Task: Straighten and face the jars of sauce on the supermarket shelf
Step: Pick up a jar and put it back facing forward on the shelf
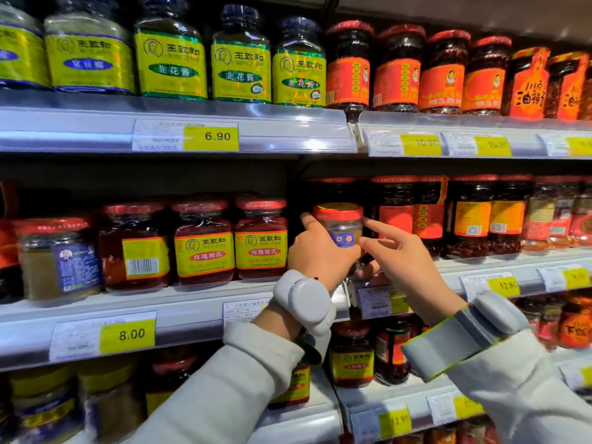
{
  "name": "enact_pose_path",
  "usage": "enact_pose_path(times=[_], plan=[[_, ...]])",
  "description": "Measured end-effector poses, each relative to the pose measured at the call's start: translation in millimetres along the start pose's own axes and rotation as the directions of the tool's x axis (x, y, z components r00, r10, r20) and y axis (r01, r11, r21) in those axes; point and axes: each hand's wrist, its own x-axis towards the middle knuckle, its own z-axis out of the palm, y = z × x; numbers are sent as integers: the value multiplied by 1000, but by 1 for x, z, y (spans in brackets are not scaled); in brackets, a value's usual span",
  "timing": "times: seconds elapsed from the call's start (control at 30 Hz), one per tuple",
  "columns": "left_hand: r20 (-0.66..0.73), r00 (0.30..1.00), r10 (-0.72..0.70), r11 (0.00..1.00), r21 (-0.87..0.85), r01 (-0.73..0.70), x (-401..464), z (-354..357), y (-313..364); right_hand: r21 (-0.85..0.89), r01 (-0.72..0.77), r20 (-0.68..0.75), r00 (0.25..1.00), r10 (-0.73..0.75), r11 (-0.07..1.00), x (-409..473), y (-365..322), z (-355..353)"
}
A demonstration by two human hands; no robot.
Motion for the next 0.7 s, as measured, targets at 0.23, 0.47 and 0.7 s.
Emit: enact_pose_path(times=[0.23, 0.47, 0.7], plan=[[-165, 983, 82, 989, -109, -100, -12, -12, 10, 17, 163, -84, 983, -161, 986, 0, -17, -5], [-299, 944, 143, 979, -98, -179, -25, -44, 10, 60, 301, -55, 953, -298, 952, -12, -39, 3], [-335, 929, 154, 981, -58, -184, -51, -89, 5, 38, 465, -92, 883, -461, 884, -27, -55, 24]])
